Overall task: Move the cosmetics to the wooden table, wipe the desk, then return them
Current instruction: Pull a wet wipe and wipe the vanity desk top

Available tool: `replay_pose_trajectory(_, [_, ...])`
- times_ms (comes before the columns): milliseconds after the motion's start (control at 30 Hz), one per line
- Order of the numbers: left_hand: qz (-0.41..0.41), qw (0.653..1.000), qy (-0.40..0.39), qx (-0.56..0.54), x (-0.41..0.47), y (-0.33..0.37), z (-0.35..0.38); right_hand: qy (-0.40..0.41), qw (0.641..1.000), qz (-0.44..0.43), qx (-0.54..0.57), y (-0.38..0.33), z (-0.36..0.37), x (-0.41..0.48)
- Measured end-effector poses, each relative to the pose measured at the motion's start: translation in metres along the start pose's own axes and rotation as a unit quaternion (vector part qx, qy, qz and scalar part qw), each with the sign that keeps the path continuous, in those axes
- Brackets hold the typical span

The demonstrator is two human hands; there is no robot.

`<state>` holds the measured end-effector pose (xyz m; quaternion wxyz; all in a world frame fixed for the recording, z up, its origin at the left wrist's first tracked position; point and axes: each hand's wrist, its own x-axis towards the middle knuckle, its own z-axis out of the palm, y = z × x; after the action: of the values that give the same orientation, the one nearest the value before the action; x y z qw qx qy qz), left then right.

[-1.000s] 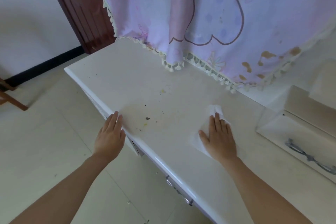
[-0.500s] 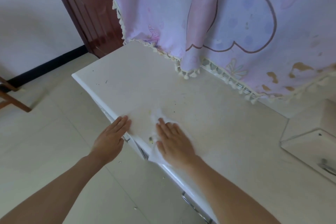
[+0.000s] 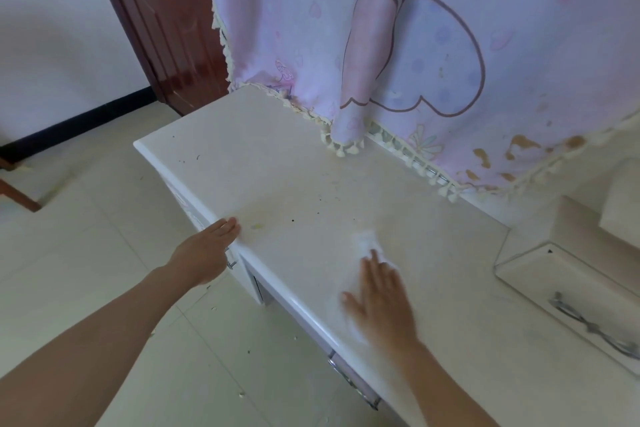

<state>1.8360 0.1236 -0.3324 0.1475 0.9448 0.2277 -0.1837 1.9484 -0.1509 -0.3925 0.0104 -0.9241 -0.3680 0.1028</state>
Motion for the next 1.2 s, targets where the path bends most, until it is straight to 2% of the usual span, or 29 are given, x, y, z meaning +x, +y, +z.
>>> replay_pose_trajectory(200, [-0.009, 0.998, 0.033, -0.056, 0.002, -0.002, 0.011, 0.030, 0.993, 0.112, 0.005, 0.079, -0.015, 0.039])
replay_pose_trajectory(400, [0.002, 0.994, 0.073, -0.084, 0.007, -0.009, 0.026, 0.092, 0.991, 0.091, 0.026, 0.095, -0.031, 0.125])
replay_pose_trajectory(533, [-0.010, 0.991, 0.085, -0.102, 0.008, -0.007, 0.033, 0.098, 0.995, 0.007, 0.016, 0.074, -0.039, 0.170])
replay_pose_trajectory(667, [-0.024, 0.990, 0.066, -0.122, 0.007, -0.008, 0.029, 0.050, 0.994, -0.102, 0.012, 0.030, -0.043, 0.174])
replay_pose_trajectory(833, [-0.046, 0.992, 0.040, -0.114, 0.006, -0.009, 0.022, 0.054, 0.957, -0.285, 0.026, -0.051, -0.022, 0.148])
replay_pose_trajectory(933, [-0.063, 0.991, 0.058, -0.103, 0.003, -0.002, 0.019, -0.001, 0.929, -0.368, 0.040, -0.087, -0.017, 0.116])
replay_pose_trajectory(1000, [-0.123, 0.972, 0.133, -0.148, 0.001, 0.012, 0.015, -0.007, 0.919, -0.393, 0.014, -0.092, -0.013, 0.103])
replay_pose_trajectory(1100, [-0.253, 0.901, 0.260, -0.237, -0.002, 0.035, 0.002, -0.012, 0.917, -0.398, -0.003, -0.082, -0.010, 0.090])
replay_pose_trajectory(1133, [-0.279, 0.889, 0.269, -0.245, -0.002, 0.040, -0.003, -0.020, 0.918, -0.396, -0.009, -0.077, -0.011, 0.086])
replay_pose_trajectory(1200, [-0.293, 0.889, 0.253, -0.246, -0.002, 0.047, -0.010, -0.022, 0.929, -0.369, -0.008, -0.065, -0.016, 0.082])
